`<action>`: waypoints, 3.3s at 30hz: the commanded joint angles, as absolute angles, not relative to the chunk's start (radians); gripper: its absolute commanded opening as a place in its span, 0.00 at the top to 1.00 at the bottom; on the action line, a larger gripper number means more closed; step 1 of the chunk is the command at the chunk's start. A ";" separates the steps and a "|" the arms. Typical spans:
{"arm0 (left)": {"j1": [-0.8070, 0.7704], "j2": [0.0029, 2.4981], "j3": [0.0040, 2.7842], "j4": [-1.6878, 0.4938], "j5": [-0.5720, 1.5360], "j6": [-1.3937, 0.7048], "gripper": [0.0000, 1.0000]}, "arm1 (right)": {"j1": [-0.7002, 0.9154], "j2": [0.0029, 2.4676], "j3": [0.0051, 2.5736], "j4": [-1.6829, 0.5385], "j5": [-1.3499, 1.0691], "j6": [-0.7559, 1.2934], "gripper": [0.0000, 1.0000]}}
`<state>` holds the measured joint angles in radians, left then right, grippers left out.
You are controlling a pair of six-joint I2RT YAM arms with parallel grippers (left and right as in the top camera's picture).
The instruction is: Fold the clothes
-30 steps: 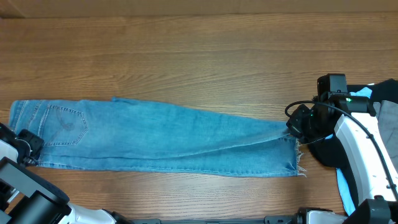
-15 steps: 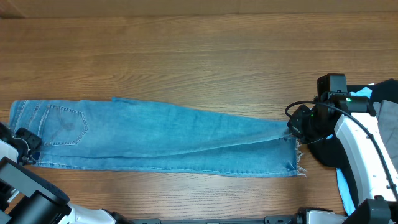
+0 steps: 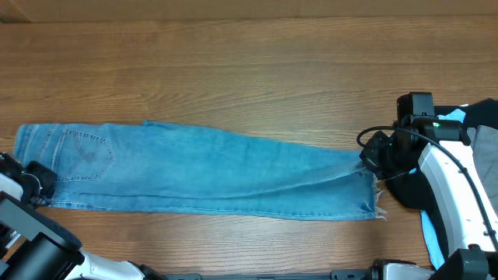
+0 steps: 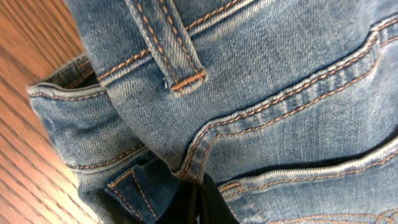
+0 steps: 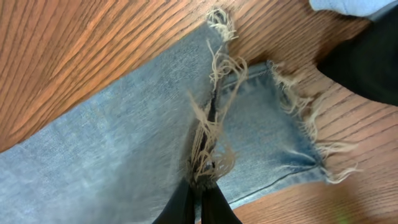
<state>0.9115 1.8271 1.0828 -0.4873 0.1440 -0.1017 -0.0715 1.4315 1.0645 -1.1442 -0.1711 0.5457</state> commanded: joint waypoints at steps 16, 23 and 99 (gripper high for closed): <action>0.894 1.464 1.248 -0.673 0.315 -0.140 0.96 | -0.074 1.405 1.399 -1.237 -0.009 0.533 0.96; 0.794 1.468 1.248 -0.565 0.364 -0.112 0.96 | -0.074 1.475 1.399 -1.021 -0.009 0.636 0.96; 0.577 1.385 1.695 -1.284 0.517 -0.002 0.36 | -0.120 2.264 1.512 -0.694 0.120 0.449 0.96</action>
